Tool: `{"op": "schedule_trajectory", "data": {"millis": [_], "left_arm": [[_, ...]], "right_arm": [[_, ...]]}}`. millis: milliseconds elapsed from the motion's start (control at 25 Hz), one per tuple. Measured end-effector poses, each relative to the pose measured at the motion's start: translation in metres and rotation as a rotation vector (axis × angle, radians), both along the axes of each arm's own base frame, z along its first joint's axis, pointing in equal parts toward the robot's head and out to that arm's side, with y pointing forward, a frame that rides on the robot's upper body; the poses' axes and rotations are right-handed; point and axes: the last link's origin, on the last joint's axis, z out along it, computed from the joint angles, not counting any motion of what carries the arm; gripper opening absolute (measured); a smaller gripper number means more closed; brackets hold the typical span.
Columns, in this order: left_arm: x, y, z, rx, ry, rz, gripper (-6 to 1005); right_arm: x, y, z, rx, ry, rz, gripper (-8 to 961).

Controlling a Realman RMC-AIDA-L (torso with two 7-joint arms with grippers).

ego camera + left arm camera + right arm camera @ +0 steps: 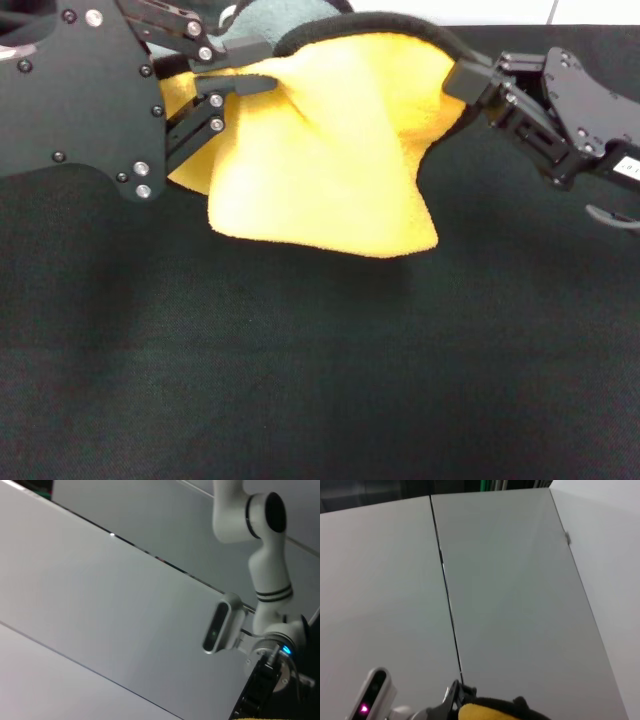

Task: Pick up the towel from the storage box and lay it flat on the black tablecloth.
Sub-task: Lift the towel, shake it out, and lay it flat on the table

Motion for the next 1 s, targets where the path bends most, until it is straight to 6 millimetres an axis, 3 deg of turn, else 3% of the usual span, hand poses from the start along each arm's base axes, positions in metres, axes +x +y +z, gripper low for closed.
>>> {"op": "schedule_trajectory", "data": {"millis": [480, 800, 1000], "left_arm": [[-0.044, 0.011, -0.017, -0.143, -0.218, 0.219, 47], [-0.066, 0.014, -0.038, -0.268, -0.289, 0.363, 47], [-0.069, 0.019, -0.048, -0.379, -0.269, 0.454, 128]], "right_arm": [[-0.013, 0.009, 0.026, 0.034, 0.027, 0.064, 4], [-0.04, 0.028, 0.036, 0.068, -0.017, 0.114, 4], [-0.061, 0.039, 0.037, 0.087, -0.109, 0.153, 4]]}}
